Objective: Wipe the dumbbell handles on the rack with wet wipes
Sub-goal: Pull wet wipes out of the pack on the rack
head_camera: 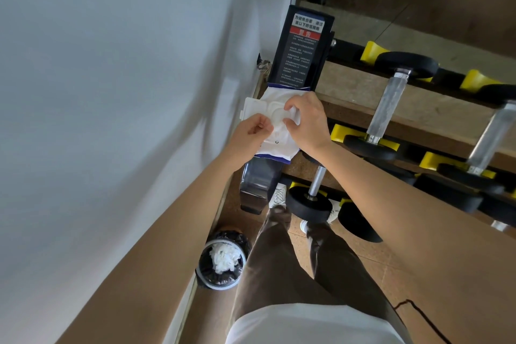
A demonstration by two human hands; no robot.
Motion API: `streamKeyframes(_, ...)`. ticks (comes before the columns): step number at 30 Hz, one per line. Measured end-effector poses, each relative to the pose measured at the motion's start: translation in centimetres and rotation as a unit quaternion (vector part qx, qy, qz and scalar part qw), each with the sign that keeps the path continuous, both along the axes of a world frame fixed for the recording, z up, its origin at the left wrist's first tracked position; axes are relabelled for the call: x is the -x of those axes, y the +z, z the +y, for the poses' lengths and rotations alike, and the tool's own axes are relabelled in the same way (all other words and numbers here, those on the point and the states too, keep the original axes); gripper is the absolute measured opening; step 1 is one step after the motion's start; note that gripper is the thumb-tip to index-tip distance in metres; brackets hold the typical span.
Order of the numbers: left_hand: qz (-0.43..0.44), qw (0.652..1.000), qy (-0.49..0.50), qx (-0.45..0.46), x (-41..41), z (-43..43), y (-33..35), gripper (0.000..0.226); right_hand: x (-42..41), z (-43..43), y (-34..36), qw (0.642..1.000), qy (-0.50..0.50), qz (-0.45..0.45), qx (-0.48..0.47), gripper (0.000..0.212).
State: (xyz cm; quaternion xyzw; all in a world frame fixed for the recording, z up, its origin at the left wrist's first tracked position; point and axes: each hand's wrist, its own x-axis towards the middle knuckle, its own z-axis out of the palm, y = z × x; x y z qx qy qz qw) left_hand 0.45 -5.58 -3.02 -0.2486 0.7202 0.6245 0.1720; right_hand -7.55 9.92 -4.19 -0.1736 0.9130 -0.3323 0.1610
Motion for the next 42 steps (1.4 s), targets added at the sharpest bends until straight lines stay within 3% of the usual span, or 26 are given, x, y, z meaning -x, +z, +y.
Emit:
streamKeyframes(6,0.01,0.991,0.116,-0.069,-0.7,0.1,0.6,0.017,0.2,-0.3,0.1,1.0,0.001,-0.002,0.006,0.026)
streamKeyframes(8,0.008,0.993,0.113,-0.032,-0.4,0.1,0.8,0.007,0.2,-0.2,-0.1,1.0,0.001,0.003,0.011,0.029)
streamKeyframes(11,0.003,0.996,0.006,0.088,0.5,0.0,0.4,0.022,0.2,-0.2,-0.4,1.0,-0.004,0.005,0.018,0.033)
streamKeyframes(14,0.026,0.985,-0.012,0.17,1.4,0.4,0.5,0.005,0.2,-0.1,-0.4,1.0,0.013,0.009,0.003,0.042)
streamKeyframes(17,0.002,0.979,-0.013,0.202,1.2,0.2,0.5,0.007,0.4,-0.1,-0.2,0.999,0.025,-0.003,-0.03,0.048)
streamKeyframes(21,-0.046,0.988,0.042,0.142,0.9,0.4,0.1,0.016,0.1,-0.3,0.0,0.998,0.026,0.006,-0.049,0.052)
streamKeyframes(23,-0.056,0.981,0.029,0.185,1.4,0.9,0.3,0.023,-0.1,-0.3,0.0,0.998,0.028,0.008,-0.051,0.052)
streamKeyframes(26,-0.036,0.968,0.003,0.247,1.9,1.4,0.7,0.015,-0.2,0.1,0.0,0.999,0.021,0.017,-0.017,0.038)
streamKeyframes(30,-0.014,0.986,0.021,0.162,0.5,1.0,0.4,0.009,0.0,0.6,-0.1,1.0,-0.003,0.004,0.001,0.027)
streamKeyframes(32,0.003,0.991,0.112,0.07,-0.5,1.0,0.1,0.016,-0.1,0.5,-0.2,1.0,-0.001,0.003,0.002,0.029)
streamKeyframes(36,0.022,0.962,0.261,-0.073,-1.9,1.6,0.1,0.014,-0.5,-0.1,-0.5,1.0,-0.003,0.008,0.006,0.032)
streamKeyframes(38,0.016,0.956,0.276,-0.094,-2.2,1.7,0.2,0.012,-0.6,-0.3,-0.5,1.0,-0.014,0.006,0.009,0.034)
streamKeyframes(42,-0.009,0.97,0.238,-0.047,-2.1,1.7,0.4,0.029,-0.7,-0.6,-0.5,0.999,-0.032,0.003,-0.015,0.042)
